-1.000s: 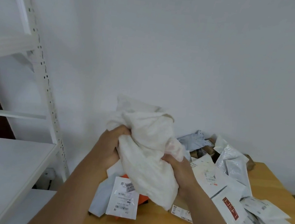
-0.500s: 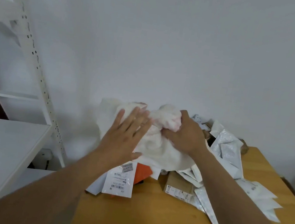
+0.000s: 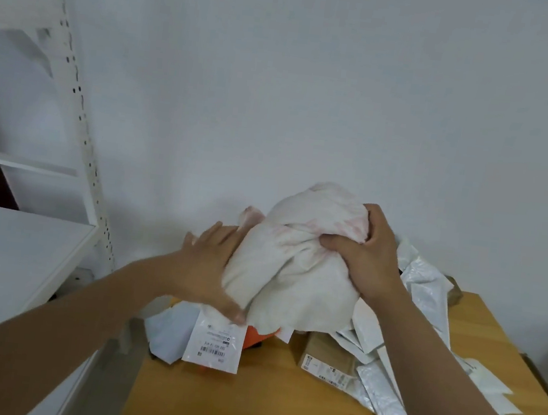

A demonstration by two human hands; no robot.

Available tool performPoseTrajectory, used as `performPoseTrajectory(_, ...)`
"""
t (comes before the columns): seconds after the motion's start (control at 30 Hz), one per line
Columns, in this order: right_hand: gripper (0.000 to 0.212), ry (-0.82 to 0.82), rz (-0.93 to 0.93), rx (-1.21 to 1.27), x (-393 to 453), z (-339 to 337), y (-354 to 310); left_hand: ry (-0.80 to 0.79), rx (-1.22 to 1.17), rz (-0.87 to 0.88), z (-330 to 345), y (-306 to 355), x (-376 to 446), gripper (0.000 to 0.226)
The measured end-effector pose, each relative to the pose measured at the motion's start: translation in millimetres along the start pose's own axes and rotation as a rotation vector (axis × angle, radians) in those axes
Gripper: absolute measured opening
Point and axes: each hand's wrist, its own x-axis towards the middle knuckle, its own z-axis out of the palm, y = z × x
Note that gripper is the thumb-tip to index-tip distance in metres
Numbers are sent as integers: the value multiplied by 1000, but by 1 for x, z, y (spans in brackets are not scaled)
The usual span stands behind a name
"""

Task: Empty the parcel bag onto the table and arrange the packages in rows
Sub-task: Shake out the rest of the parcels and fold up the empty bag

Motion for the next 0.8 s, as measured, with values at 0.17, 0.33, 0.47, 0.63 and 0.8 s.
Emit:
performPoseTrajectory(0.17,47,-68,63,326,1,12,-11,275,-331,153,8,23,-6,138)
performPoseTrajectory(0.33,72,-272,171,682,7,16,-12,481,-600,98,3,33,-1,116)
performPoseTrajectory(0.47,82,-372,287,794,-1,18,-7,352,-660,103,-1,31,-2,73)
performPoseTrajectory(0.63,79,-347,192,694,-10,24,-15,368,-715,83,9,16,-2,36)
performPoseTrajectory(0.8,66,-603,274,858,-19,17,-19,424,-671,200,-8,22,-11,80)
